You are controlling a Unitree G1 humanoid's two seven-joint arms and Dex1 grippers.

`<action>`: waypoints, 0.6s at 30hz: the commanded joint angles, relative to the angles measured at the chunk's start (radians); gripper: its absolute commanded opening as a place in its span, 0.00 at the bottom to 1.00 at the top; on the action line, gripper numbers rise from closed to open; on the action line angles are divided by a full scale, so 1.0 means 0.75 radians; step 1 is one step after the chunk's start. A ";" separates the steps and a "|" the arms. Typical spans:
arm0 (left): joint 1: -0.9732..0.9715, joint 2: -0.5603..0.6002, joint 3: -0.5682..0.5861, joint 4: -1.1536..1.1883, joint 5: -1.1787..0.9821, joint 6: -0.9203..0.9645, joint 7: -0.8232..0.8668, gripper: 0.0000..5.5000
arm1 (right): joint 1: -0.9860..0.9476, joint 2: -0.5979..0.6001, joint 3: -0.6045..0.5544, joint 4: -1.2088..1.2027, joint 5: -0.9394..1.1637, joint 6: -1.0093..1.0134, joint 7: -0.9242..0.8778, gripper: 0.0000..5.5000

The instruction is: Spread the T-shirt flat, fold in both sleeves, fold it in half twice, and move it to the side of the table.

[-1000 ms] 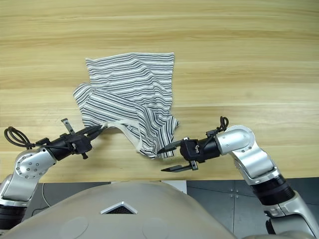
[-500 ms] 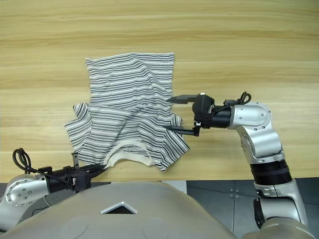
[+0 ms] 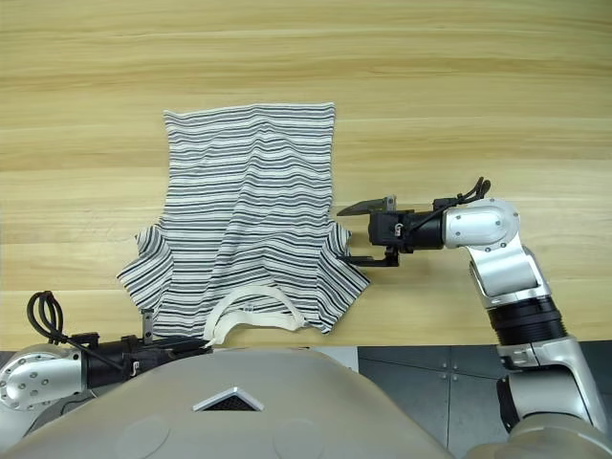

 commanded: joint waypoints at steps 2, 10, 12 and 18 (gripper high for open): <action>0.035 0.021 0.047 -0.072 -0.113 0.036 -0.037 0.02 | 0.071 -0.057 -0.053 -0.081 0.087 0.042 0.044 0.71; 0.020 0.020 0.082 -0.008 -0.002 0.041 -0.029 0.02 | 0.141 -0.035 -0.011 -0.100 0.050 0.036 0.028 0.71; 0.006 0.012 0.071 0.016 0.027 0.040 -0.025 0.08 | 0.138 -0.032 -0.004 -0.098 0.048 0.037 0.029 0.72; -0.006 0.003 0.054 0.029 0.033 0.018 -0.034 0.25 | 0.134 -0.037 0.010 -0.093 0.027 0.029 0.028 0.72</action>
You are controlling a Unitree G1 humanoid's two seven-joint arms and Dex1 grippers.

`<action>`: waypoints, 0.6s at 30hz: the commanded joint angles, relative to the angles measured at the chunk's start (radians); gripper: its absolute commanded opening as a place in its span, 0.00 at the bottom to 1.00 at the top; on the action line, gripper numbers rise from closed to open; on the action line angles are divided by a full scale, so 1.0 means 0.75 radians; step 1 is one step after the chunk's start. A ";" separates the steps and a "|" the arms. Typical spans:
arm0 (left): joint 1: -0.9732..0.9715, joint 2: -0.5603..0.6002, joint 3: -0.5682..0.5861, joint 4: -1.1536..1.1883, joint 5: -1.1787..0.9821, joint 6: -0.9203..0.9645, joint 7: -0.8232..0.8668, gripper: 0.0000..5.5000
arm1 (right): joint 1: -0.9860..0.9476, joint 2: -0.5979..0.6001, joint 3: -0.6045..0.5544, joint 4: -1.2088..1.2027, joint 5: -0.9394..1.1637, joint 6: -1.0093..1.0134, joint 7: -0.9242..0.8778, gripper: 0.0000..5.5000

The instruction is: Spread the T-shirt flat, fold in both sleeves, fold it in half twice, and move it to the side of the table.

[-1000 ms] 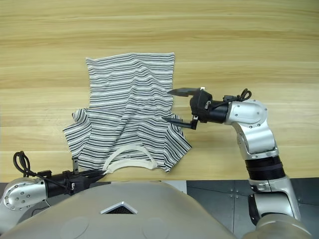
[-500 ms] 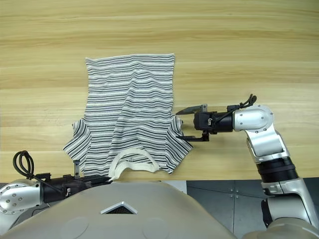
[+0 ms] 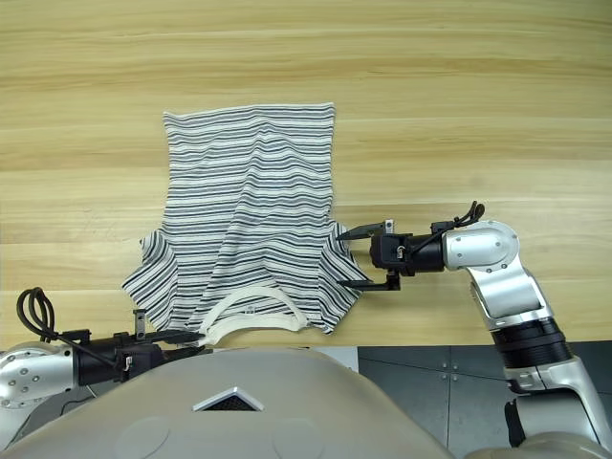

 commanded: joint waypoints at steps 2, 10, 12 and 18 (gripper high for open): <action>0.018 0.012 -0.001 -0.020 -0.050 -0.026 -0.029 0.32 | -0.010 -0.014 0.025 0.022 -0.080 -0.034 -0.015 0.72; 0.097 0.052 0.111 -0.162 -0.500 -0.071 -0.184 0.57 | -0.066 -0.008 0.101 0.159 -0.335 -0.201 -0.123 0.72; 0.042 0.026 0.143 -0.106 -0.565 -0.016 -0.176 0.62 | -0.077 -0.008 0.111 0.174 -0.349 -0.216 -0.134 0.72; -0.373 -0.129 0.181 0.408 -0.174 0.057 0.161 0.80 | -0.076 -0.051 0.095 0.173 -0.319 -0.220 -0.138 0.72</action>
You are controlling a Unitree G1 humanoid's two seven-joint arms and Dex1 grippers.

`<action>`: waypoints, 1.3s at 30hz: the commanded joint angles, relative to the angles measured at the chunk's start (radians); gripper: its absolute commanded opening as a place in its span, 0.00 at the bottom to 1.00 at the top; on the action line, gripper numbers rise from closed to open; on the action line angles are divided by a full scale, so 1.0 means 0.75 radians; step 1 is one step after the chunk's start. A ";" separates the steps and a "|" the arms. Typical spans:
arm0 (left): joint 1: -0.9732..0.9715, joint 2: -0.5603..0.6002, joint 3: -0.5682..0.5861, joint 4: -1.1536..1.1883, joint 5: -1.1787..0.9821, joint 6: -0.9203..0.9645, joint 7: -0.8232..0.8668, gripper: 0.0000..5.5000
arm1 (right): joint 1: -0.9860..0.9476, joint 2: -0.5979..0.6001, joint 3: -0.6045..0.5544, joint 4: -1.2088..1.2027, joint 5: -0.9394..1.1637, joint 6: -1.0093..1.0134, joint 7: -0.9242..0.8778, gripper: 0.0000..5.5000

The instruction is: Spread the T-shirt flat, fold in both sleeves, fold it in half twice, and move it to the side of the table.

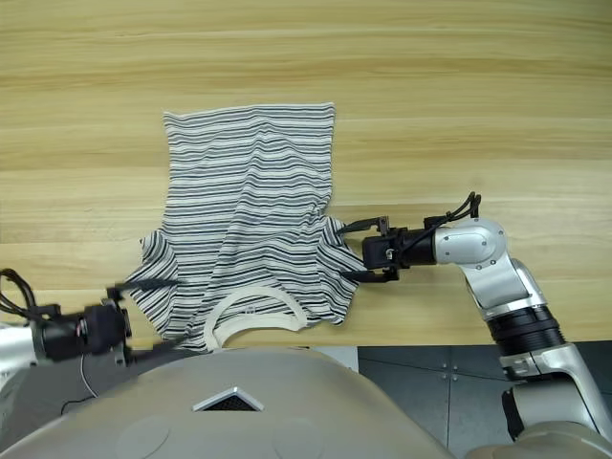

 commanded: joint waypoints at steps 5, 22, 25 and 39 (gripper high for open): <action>-0.152 -0.107 -0.041 0.257 0.339 -0.063 0.199 0.95 | 0.114 -0.137 -0.064 -0.029 -0.003 0.043 0.009 0.72; -0.216 -0.146 -0.115 0.385 0.516 -0.150 0.298 1.00 | 0.170 -0.232 -0.124 0.066 -0.145 0.022 -0.118 0.72; -0.274 -0.156 -0.133 0.394 0.531 -0.130 0.322 1.00 | 0.103 -0.216 -0.087 0.142 -0.244 -0.018 -0.183 0.72; -0.153 -0.088 -0.066 0.309 0.505 -0.134 0.294 1.00 | 0.177 -0.280 -0.153 -0.052 0.001 0.049 -0.079 0.72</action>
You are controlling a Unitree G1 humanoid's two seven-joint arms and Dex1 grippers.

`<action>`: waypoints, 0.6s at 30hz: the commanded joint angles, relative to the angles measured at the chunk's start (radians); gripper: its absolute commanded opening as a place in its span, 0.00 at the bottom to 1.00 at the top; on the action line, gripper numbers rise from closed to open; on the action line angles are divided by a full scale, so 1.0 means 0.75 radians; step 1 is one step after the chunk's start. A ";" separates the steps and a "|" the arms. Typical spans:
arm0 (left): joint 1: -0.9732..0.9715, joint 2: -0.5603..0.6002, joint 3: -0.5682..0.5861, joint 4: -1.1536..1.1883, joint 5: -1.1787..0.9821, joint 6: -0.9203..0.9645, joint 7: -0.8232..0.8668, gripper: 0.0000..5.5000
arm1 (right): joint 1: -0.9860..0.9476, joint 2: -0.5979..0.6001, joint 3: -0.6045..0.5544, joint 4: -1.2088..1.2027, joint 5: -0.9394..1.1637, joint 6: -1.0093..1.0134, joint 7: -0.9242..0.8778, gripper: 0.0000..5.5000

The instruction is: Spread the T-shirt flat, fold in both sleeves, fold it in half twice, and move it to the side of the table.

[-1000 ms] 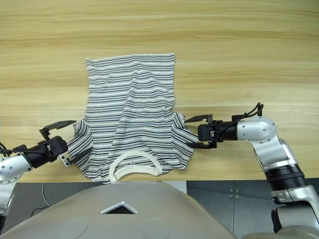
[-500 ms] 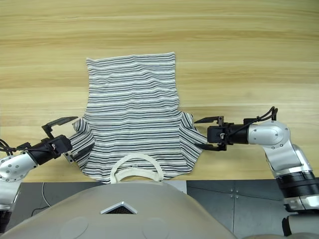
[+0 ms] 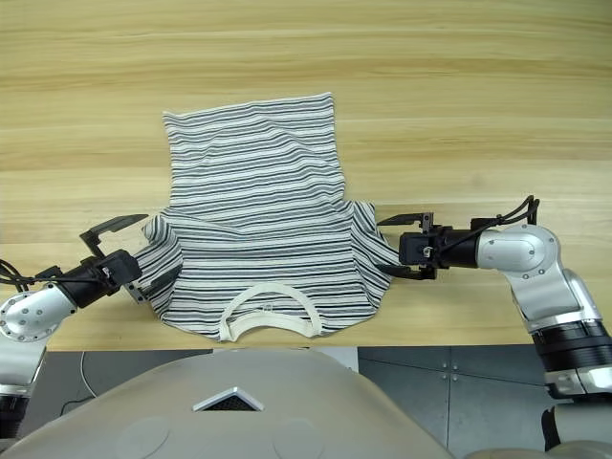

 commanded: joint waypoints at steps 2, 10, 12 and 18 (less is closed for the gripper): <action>0.135 0.092 0.055 -0.029 0.001 -0.010 -0.082 1.00 | 0.028 -0.059 -0.035 -0.034 -0.023 0.046 0.023 0.72; 0.033 0.124 0.163 -0.013 -0.032 0.006 -0.083 1.00 | -0.218 -0.025 -0.034 0.058 -0.111 0.027 0.030 0.72; -0.026 0.127 0.160 -0.014 -0.051 0.013 -0.100 1.00 | -0.281 -0.005 -0.016 0.071 -0.124 0.028 0.039 0.72; -0.175 0.104 0.151 -0.070 -0.185 0.053 -0.151 1.00 | -0.665 0.276 0.112 0.394 -0.307 -0.135 -0.150 0.72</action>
